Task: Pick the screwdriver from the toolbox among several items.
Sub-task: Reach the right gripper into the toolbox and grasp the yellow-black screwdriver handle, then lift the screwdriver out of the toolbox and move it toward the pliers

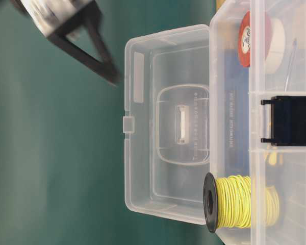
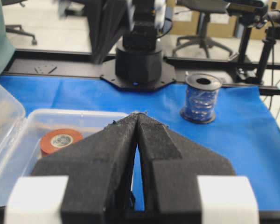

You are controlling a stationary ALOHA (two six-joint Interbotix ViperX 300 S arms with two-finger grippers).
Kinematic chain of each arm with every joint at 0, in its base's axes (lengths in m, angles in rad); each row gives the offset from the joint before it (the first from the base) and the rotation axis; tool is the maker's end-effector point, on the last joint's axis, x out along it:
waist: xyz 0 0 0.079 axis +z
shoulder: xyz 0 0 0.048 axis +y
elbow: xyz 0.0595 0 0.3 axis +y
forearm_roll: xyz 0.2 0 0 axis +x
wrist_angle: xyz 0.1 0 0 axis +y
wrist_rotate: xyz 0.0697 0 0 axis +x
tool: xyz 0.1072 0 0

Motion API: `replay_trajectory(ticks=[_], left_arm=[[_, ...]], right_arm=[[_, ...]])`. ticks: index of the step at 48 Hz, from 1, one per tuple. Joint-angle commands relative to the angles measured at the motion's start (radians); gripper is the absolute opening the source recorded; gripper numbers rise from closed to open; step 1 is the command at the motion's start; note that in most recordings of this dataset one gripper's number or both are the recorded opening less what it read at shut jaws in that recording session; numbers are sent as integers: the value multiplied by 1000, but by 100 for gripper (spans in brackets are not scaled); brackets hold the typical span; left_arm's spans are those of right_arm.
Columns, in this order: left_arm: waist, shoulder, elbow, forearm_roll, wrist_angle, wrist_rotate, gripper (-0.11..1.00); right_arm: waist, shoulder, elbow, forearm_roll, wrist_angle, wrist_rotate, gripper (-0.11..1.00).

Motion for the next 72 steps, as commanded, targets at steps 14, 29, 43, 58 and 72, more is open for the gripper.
replay_trajectory(ticks=[14, 29, 43, 58, 72], left_arm=[[2, 25, -23, -3, -51, 0, 0], [2, 17, -20, -3, -61, 0, 0], [2, 20, -18, -3, -57, 0, 0], [2, 15, -20, -3, -54, 2, 0], [2, 14, -20, -3, -54, 0, 0]], right_arm=[[-29, 319, -279, -15, 210, 101, 78], [-48, 546, -376, -32, 224, 163, 74], [-48, 660, -437, -34, 204, 166, 74], [-31, 698, -434, -32, 218, 178, 62], [-29, 693, -426, -32, 222, 172, 25]])
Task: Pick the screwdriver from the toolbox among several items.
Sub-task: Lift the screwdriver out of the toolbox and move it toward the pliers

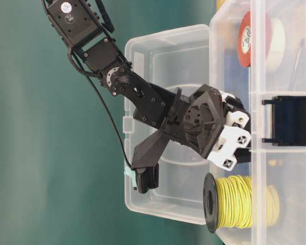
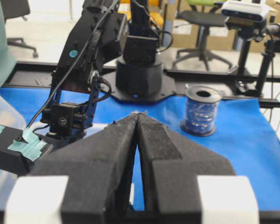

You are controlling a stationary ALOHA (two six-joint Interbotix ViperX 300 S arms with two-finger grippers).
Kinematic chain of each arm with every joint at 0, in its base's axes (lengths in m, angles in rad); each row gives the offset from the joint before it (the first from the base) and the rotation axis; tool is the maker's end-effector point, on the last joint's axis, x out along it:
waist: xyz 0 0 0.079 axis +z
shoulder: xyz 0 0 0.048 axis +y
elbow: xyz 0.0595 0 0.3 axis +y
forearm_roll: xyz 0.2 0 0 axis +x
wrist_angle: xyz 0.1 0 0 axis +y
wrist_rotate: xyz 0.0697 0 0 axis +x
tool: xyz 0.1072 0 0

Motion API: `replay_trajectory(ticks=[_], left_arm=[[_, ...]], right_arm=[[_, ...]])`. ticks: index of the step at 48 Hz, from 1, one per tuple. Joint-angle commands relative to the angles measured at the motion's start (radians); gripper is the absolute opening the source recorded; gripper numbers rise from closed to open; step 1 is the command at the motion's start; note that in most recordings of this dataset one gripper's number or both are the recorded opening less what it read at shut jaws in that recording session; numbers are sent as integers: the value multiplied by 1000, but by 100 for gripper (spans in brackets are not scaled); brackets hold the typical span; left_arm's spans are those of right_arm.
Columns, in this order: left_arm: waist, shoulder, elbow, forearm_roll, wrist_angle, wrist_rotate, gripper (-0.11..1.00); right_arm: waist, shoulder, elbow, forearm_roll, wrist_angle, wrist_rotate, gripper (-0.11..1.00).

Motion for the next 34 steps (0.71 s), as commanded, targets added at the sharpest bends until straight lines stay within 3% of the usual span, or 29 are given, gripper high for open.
replay_trajectory(ticks=[1, 24, 34], left_arm=[[0, 2, -21, -2, -5, 0, 0], [2, -2, -21, -5, -5, 0, 0], [2, -2, -21, -5, -5, 0, 0]], right_arm=[[12, -23, -8, -2, 5, -8, 25], [32, -333, -5, -20, 262, 0, 25], [121, -400, -5, -20, 298, 43, 25]])
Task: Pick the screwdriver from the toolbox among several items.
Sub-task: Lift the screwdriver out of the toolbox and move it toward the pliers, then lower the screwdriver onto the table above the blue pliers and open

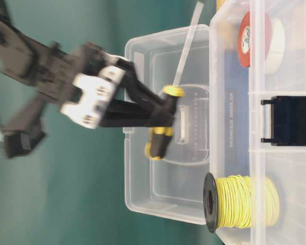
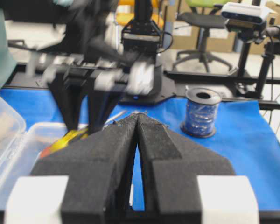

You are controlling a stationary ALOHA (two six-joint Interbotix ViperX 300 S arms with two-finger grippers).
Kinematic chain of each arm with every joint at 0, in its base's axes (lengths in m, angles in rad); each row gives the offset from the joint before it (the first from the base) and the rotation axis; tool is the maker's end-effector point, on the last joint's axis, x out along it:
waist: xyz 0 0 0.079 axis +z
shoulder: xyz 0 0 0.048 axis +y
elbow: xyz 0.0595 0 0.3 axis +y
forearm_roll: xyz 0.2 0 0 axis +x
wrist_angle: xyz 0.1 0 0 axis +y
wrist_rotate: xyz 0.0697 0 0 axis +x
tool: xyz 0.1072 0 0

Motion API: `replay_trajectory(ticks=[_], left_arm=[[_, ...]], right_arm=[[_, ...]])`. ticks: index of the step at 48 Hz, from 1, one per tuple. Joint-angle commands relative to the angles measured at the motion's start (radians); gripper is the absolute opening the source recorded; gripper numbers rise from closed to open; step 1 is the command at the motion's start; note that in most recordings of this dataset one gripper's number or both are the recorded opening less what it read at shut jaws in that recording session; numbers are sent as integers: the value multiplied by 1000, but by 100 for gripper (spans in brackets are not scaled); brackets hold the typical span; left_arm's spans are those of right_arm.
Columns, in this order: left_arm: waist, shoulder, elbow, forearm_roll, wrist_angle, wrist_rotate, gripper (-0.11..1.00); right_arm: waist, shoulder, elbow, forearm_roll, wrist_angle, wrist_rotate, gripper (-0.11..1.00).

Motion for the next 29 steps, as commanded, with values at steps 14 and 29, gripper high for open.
replay_trajectory(ticks=[14, 29], left_arm=[[8, 2, -20, -2, -6, 0, 0], [37, 3, -20, -2, -9, 2, 0]], right_arm=[[232, 120, -64, -46, -121, 71, 25], [308, 360, -164, -49, -133, 75, 25]])
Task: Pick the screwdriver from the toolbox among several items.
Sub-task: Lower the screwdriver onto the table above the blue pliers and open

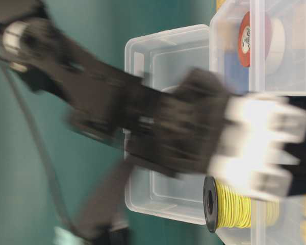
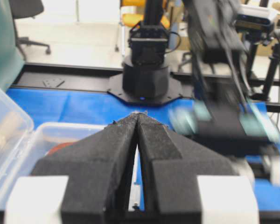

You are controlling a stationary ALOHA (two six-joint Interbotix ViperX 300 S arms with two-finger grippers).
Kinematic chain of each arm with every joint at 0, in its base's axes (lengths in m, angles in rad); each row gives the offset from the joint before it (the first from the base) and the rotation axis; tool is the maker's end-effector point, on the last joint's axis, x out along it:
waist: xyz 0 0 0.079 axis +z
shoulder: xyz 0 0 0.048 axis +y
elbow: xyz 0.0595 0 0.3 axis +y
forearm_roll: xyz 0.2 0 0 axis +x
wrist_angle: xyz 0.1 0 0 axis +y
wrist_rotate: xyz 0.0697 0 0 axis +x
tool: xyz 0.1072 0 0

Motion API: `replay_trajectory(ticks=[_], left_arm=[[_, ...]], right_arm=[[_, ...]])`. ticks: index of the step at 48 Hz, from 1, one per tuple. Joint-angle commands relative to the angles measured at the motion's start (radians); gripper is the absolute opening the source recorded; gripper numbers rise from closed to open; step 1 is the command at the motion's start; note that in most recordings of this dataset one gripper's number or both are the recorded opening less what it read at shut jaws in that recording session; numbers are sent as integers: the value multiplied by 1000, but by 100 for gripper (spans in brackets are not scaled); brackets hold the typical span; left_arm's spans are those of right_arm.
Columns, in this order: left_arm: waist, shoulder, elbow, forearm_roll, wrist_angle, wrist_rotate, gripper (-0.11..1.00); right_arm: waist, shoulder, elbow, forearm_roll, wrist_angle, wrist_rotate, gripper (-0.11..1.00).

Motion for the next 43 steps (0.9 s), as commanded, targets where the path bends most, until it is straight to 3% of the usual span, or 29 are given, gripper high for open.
replay_trajectory(ticks=[1, 22, 24, 32, 43], left_arm=[[11, 5, -18, -2, -9, 2, 0], [18, 5, -17, -2, -9, 2, 0], [18, 5, -17, -2, -9, 2, 0], [18, 3, -18, -2, -8, 0, 0], [18, -2, -17, -2, -3, -5, 0]], right_arm=[[2, 17, -41, -2, -15, 2, 25], [-5, 57, -14, 0, -80, 0, 26], [-5, 57, -14, 0, -75, 0, 32], [-6, 21, -11, -3, -38, -8, 76], [0, -190, 52, -71, 44, -5, 71]])
